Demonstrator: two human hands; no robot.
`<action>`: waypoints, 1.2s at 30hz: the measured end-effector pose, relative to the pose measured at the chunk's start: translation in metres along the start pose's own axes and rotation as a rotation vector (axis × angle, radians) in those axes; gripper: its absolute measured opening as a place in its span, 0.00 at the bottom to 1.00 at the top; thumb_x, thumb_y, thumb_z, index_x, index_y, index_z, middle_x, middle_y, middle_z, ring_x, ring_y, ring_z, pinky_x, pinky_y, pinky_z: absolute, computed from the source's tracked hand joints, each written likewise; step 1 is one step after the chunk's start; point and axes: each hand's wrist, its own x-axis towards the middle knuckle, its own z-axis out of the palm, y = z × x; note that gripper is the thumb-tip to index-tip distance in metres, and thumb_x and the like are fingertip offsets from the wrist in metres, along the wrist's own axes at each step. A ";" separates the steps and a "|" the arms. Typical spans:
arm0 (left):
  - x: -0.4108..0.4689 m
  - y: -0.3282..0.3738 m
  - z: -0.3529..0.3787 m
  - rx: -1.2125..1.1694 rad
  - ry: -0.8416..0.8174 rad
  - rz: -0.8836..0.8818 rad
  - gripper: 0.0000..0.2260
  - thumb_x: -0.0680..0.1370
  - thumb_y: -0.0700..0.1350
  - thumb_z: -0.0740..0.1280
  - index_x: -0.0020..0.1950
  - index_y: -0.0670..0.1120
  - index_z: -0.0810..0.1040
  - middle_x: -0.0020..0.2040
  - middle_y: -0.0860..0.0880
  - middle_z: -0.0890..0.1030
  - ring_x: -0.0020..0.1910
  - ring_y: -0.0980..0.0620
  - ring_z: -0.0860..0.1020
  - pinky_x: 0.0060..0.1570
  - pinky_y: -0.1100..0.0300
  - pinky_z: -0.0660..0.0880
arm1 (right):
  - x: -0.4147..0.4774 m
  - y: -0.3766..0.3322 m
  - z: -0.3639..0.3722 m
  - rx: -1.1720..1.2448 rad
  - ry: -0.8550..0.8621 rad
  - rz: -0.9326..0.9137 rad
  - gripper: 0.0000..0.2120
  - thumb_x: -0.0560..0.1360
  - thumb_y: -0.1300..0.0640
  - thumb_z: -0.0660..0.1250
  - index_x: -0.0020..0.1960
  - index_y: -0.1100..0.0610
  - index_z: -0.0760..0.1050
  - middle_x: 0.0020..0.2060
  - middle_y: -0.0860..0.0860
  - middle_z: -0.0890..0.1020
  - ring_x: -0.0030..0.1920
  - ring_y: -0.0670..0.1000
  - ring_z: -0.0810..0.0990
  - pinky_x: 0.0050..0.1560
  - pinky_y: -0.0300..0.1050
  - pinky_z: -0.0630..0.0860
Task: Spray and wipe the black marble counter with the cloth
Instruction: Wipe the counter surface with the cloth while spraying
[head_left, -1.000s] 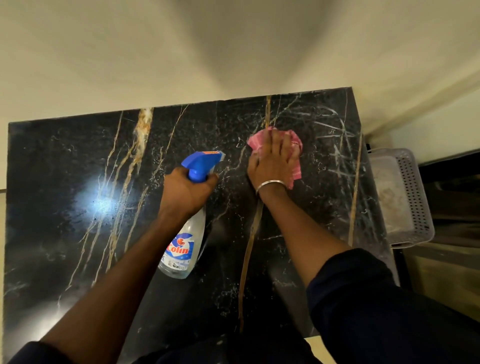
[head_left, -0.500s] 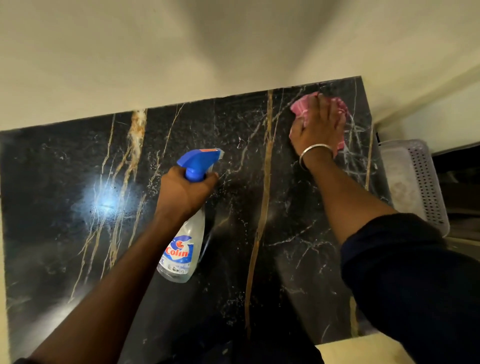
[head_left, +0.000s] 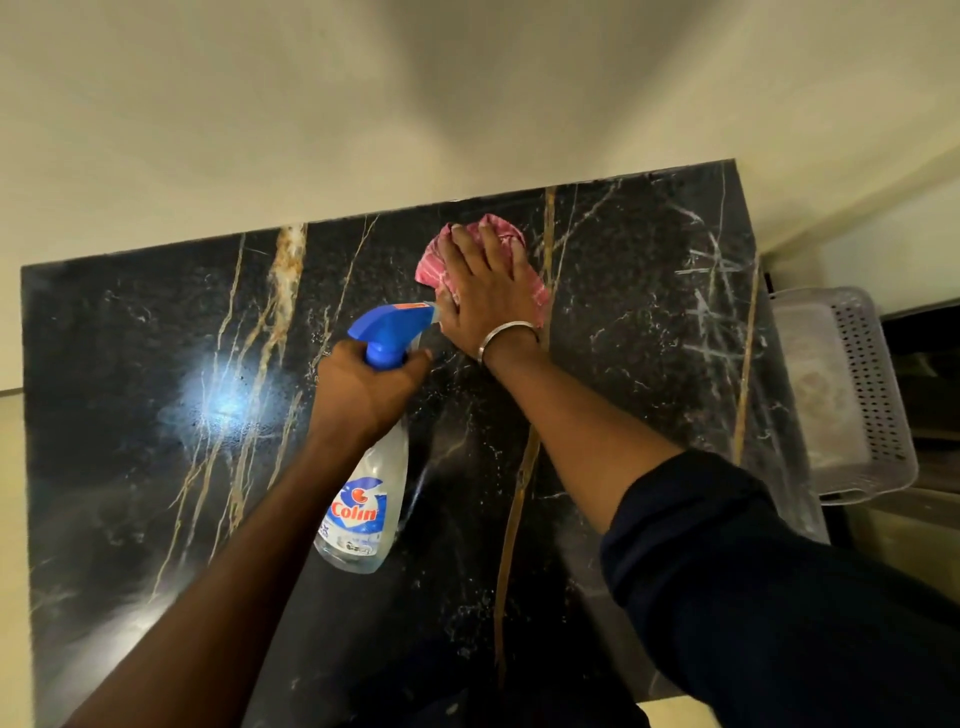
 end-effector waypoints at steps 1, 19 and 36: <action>0.000 0.000 -0.001 0.001 -0.003 0.001 0.07 0.73 0.46 0.72 0.45 0.45 0.76 0.32 0.51 0.76 0.24 0.64 0.74 0.24 0.75 0.67 | -0.001 0.013 -0.001 -0.007 0.011 -0.016 0.33 0.77 0.43 0.52 0.80 0.52 0.55 0.79 0.51 0.58 0.79 0.58 0.53 0.76 0.63 0.49; -0.028 0.003 -0.015 -0.021 0.078 0.023 0.07 0.73 0.44 0.72 0.46 0.46 0.76 0.33 0.50 0.77 0.29 0.57 0.75 0.28 0.71 0.70 | -0.024 0.058 -0.008 0.125 0.107 0.411 0.32 0.78 0.46 0.51 0.80 0.53 0.53 0.79 0.54 0.56 0.79 0.61 0.50 0.76 0.66 0.46; -0.077 -0.006 -0.029 -0.013 0.043 0.036 0.08 0.73 0.45 0.72 0.45 0.44 0.77 0.35 0.47 0.78 0.31 0.54 0.75 0.30 0.67 0.71 | -0.124 0.110 0.003 0.090 0.146 0.336 0.27 0.79 0.48 0.55 0.78 0.51 0.59 0.76 0.53 0.64 0.78 0.59 0.56 0.75 0.65 0.53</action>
